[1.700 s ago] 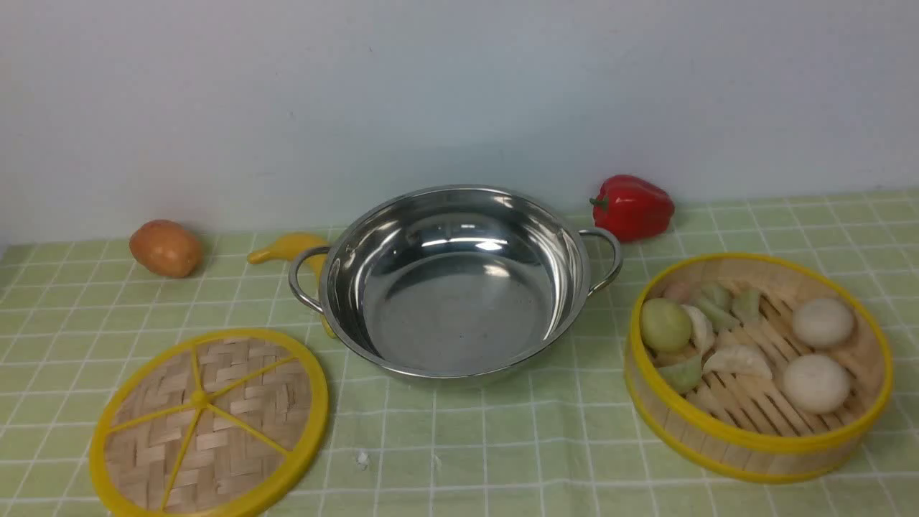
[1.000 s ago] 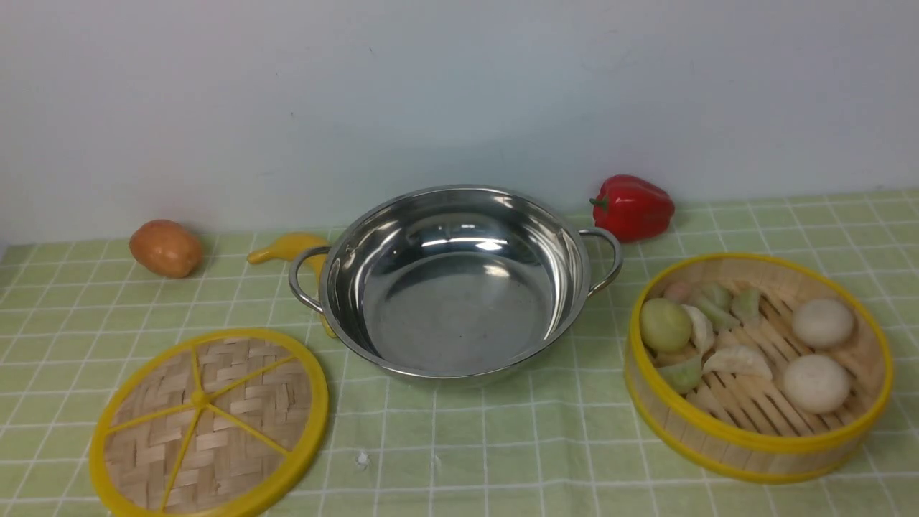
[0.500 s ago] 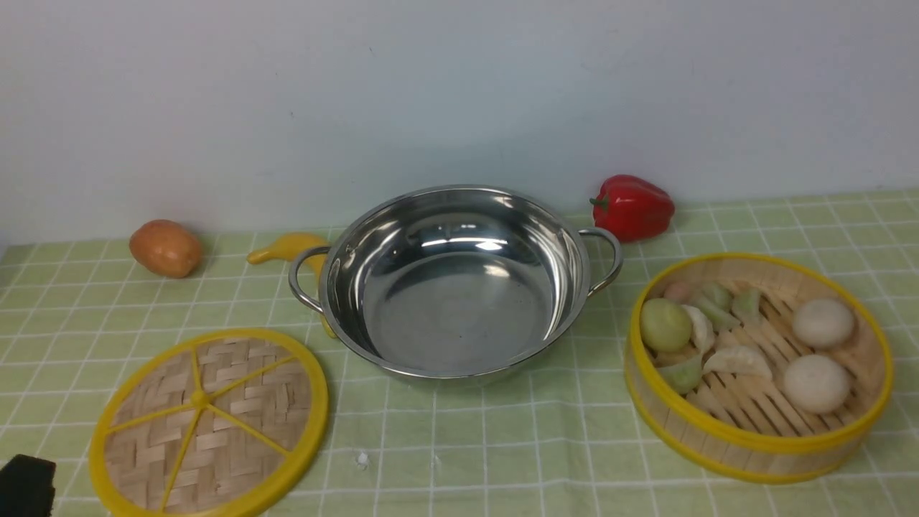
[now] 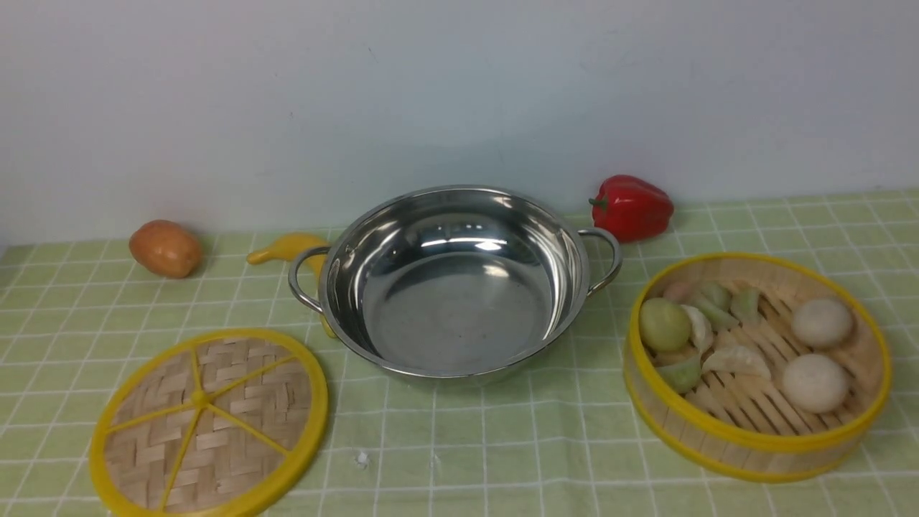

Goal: Place the steamer in the pot on the green tablecloth, and put the lid on the steamer.
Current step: 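Reach for and grasp the rim of the bamboo steamer holding the buns with the right gripper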

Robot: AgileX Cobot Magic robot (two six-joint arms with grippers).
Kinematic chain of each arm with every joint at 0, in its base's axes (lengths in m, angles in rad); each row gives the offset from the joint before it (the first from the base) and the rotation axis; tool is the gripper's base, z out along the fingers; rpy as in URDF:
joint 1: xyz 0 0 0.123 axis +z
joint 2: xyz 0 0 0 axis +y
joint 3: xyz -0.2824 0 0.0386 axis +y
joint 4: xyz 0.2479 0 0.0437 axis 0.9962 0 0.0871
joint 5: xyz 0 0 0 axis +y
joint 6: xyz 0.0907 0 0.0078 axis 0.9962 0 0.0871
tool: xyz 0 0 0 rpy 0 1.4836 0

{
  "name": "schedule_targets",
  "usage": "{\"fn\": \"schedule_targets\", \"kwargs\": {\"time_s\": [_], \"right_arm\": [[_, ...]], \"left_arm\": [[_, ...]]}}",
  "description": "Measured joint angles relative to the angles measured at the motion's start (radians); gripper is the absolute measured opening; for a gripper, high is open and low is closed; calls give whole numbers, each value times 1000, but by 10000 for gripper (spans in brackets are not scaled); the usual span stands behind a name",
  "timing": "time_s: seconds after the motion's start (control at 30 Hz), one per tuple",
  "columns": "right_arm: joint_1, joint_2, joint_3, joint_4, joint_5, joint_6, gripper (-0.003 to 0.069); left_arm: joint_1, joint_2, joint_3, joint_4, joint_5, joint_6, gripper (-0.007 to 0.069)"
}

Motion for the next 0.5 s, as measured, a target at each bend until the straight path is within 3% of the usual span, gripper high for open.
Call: {"fn": "schedule_targets", "kwargs": {"time_s": [0.13,0.27,0.43,0.5], "right_arm": [[0,274,-237,-121,425,14,249],[0,578,-385,-170,846,21,249],[0,835,-429,-245,981,21,249],[0,931,-430,-273,981,22,249]], "left_arm": [[0,169,-157,256,142,225,243],[0,433,-282,458,510,327,241],[0,754,-366,623,846,312,214],[0,862,-399,687,914,289,199]]}}
